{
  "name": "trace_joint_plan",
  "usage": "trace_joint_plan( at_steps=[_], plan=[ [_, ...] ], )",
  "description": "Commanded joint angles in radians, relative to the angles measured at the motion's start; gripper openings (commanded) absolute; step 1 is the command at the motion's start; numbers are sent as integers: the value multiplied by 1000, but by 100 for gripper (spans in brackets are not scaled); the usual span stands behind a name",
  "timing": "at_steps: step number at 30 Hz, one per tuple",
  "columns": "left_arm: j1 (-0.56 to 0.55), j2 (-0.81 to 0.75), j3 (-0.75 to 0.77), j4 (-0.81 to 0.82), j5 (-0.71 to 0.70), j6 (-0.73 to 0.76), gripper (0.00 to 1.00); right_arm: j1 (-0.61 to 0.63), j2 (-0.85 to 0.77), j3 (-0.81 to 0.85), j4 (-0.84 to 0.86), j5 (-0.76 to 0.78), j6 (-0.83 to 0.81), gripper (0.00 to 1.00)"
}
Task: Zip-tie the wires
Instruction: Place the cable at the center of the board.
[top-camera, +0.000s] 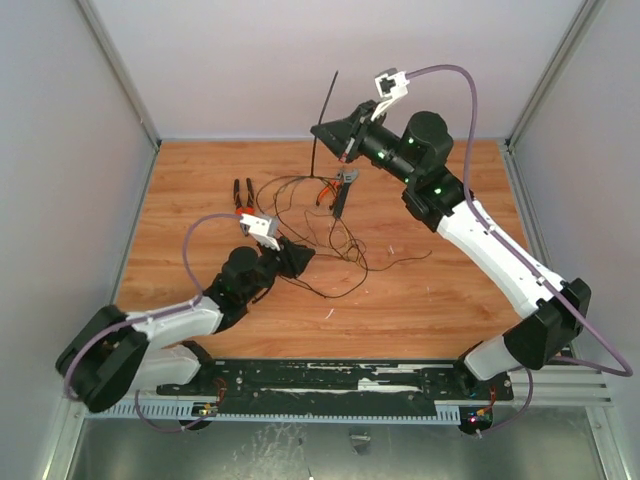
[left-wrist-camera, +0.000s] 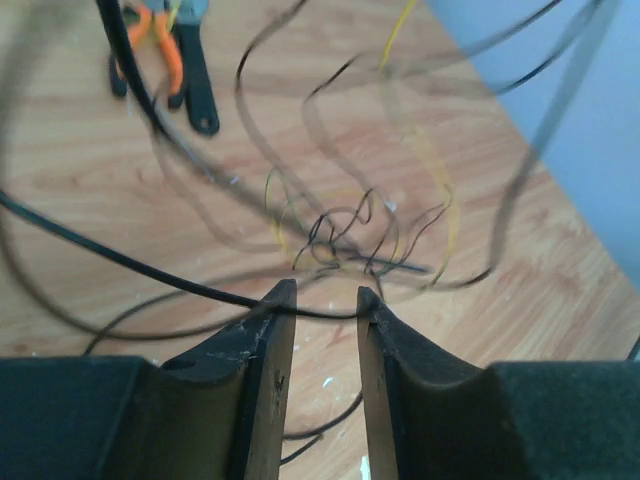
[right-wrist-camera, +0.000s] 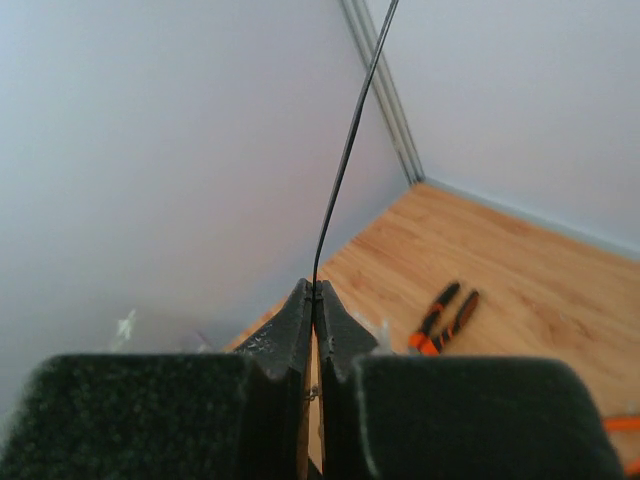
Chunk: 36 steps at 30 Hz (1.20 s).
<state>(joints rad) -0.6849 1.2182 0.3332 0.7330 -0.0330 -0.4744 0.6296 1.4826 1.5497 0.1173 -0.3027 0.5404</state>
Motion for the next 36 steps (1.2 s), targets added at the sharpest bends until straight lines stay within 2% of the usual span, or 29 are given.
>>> trace_joint_plan(
  at_steps=[1,7,11,13,19,21,23,26,31,36],
  plan=[
    [-6,-166,1,-88,-69,20,38,-37,-24,-79,-7,26,-8,0],
    [-6,-457,13,-253,-155,48,56,-58,-58,-148,-52,50,-46,0],
    [-5,-545,100,-365,-187,85,73,-60,-73,-204,-77,35,-56,0],
    [-6,-558,165,-428,-190,108,78,-58,-83,-238,-83,6,-45,0],
    [-5,-604,244,-479,-179,117,81,-54,-153,-316,-98,-128,-34,0],
    [-5,-622,240,-481,-179,115,81,-56,-206,-328,-145,-101,-51,0],
    [-6,-630,240,-489,-179,114,81,-60,-264,-319,-215,-9,-87,0],
    [-7,-627,240,-491,-179,114,81,-110,-296,-281,-291,-21,-133,0],
    [-6,-612,238,-479,-176,111,82,-240,-199,-280,-256,-172,-74,0],
    [-6,-602,226,-473,-171,111,83,-303,6,-247,-184,-87,-37,0]
  ],
)
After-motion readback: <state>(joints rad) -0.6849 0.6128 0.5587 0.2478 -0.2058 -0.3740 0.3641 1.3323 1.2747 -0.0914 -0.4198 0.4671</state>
